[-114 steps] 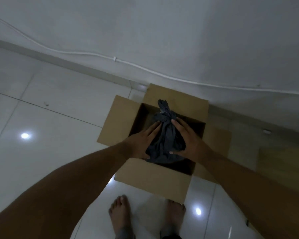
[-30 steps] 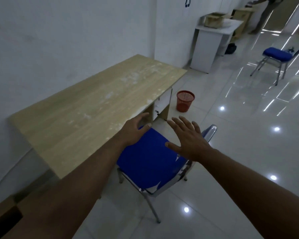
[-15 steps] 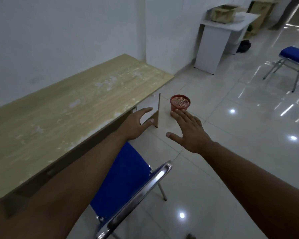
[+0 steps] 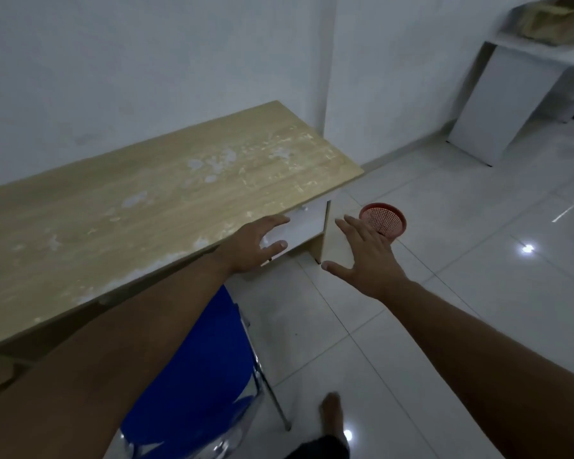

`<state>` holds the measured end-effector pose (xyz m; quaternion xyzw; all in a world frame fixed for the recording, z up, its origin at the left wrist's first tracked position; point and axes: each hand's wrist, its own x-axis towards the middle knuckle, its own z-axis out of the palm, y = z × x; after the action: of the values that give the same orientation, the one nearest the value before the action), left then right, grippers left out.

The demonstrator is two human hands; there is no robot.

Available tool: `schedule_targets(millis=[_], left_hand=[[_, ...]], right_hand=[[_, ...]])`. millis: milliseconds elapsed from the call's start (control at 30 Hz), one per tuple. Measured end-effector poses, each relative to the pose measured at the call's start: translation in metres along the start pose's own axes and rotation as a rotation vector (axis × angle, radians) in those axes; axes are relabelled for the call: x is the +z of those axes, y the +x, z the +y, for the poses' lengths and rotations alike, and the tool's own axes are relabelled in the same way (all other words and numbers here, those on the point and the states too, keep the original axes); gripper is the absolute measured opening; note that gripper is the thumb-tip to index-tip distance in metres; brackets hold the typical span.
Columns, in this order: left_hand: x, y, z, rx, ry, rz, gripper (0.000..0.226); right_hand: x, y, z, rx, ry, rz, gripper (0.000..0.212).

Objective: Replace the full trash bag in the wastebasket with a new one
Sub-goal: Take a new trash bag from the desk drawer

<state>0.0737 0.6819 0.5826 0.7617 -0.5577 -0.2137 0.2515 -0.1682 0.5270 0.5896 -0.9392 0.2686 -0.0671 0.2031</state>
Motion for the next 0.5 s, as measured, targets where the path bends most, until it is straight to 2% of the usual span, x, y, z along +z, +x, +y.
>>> schedule_targets(millis=[133, 367, 467, 500], left_hand=[[0.011, 0.083, -0.030, -0.054, 0.047, -0.043, 0.070], [0.036, 0.203, -0.072, -0.068, 0.127, -0.089, 0.059], [0.046, 0.246, -0.100, -0.060, 0.180, -0.080, 0.069], [0.049, 0.258, -0.112, -0.040, 0.216, -0.079, 0.065]], right_hand=[[0.026, 0.060, 0.049, 0.016, 0.061, -0.059, 0.094], [0.065, 0.141, 0.120, 0.047, 0.171, -0.092, 0.089], [0.094, 0.174, 0.139, 0.105, 0.383, -0.040, 0.072], [0.107, 0.185, 0.145, 0.166, 0.507, -0.013, 0.062]])
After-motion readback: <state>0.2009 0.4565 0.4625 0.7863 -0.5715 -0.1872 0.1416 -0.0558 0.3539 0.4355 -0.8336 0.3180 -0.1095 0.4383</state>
